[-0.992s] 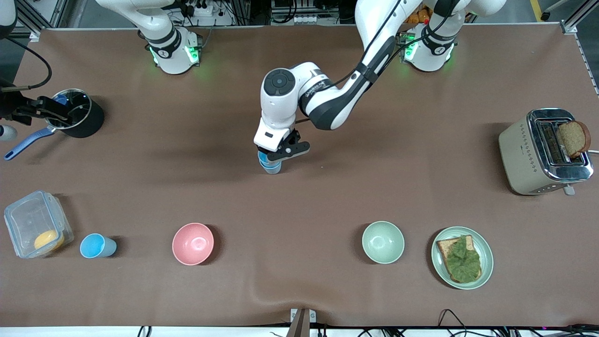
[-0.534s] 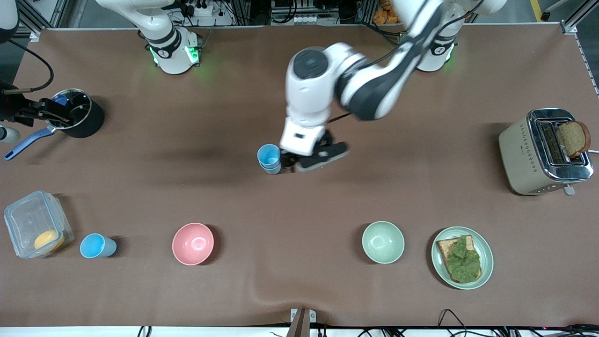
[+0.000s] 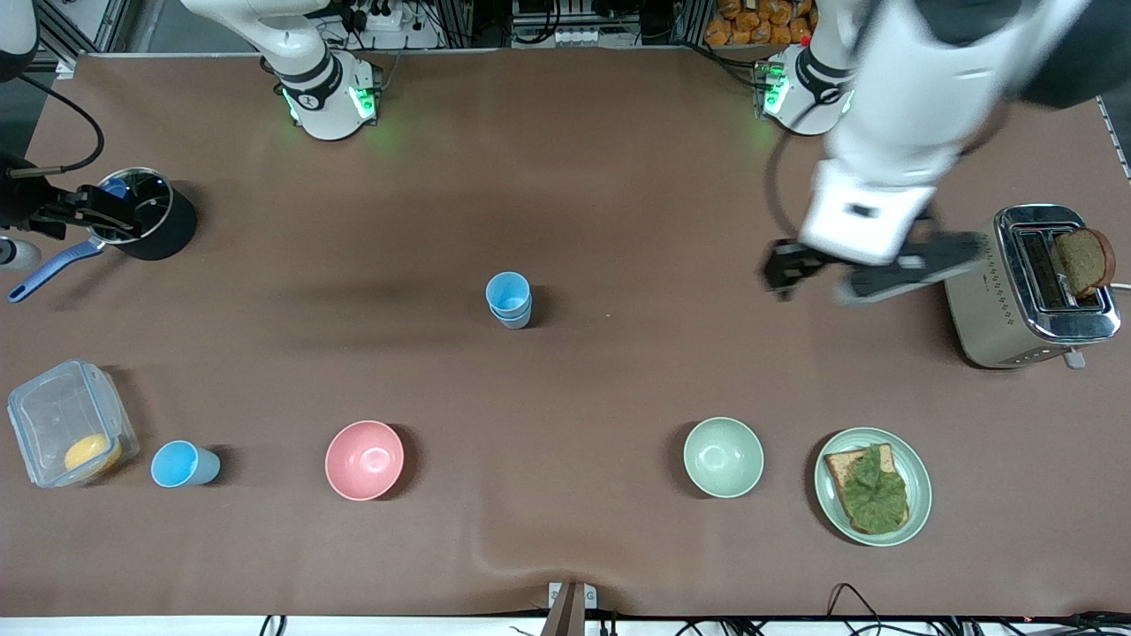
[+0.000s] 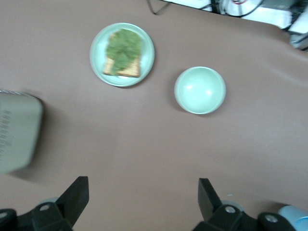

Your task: Stack blue cups with both arms

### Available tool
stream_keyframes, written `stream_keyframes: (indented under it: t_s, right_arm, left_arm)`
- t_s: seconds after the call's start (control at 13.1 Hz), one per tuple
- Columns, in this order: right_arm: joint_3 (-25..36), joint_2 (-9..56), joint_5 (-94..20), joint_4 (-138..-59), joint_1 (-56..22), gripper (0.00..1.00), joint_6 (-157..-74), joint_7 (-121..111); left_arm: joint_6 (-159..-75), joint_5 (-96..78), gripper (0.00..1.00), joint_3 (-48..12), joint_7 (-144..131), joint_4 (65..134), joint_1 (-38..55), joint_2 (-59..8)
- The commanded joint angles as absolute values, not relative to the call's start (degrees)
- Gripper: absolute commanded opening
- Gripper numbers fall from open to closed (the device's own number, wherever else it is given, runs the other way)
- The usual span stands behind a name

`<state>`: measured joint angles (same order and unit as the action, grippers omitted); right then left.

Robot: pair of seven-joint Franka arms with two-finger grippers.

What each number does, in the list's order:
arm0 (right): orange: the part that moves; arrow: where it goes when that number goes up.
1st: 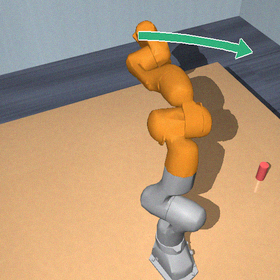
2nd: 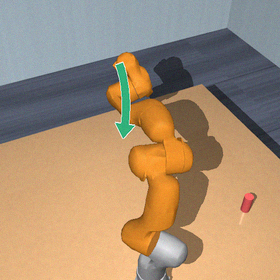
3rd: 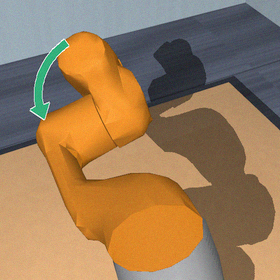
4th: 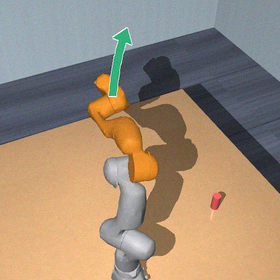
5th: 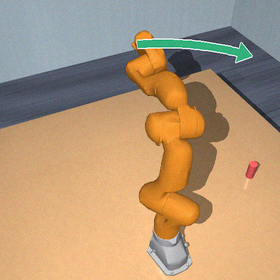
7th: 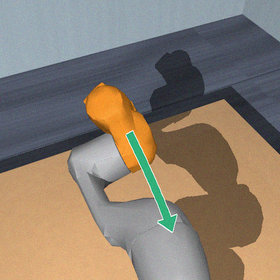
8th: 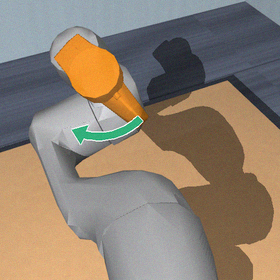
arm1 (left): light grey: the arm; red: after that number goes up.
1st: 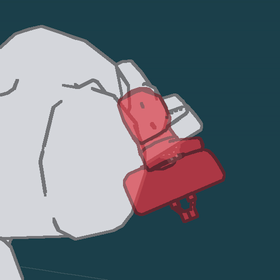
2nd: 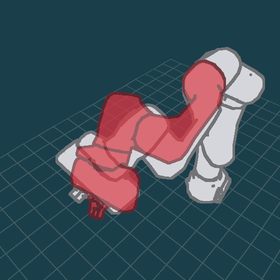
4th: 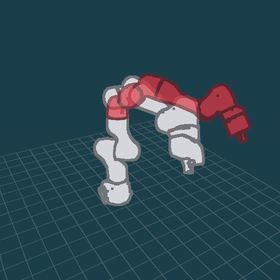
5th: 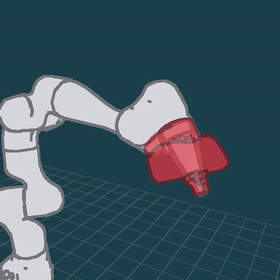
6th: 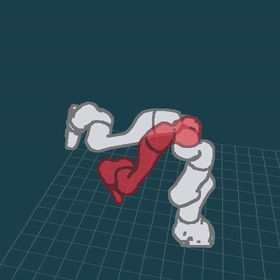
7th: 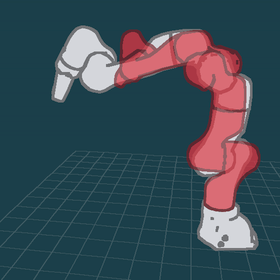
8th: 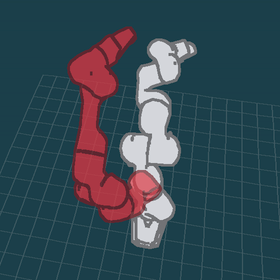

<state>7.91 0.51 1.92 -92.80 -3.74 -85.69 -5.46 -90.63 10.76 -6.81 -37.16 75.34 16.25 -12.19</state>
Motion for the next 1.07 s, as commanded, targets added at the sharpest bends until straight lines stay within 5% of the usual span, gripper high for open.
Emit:
stream_keyframes:
  t_s: [0.0, 0.53, 0.99]
  right_arm:
    - [7.8, 0.8, 1.2, -91.8, -3.7, 1.00, -85.1, -5.7]
    - [7.8, 0.8, 1.1, -91.9, -3.5, 1.00, -85.0, -5.7]
    - [7.8, 0.8, 1.2, -92.0, -3.3, 1.00, -85.0, -5.7]
  left_arm:
    - [-87.3, 10.9, 1.00, -7.9, -29.4, 77.6, 11.2, -8.5]
    - [-88.8, 1.9, 1.00, -4.8, -14.3, 87.9, 3.5, -0.5]
    - [-89.8, 1.6, 1.00, -4.4, -10.4, 87.5, 3.5, -0.6]
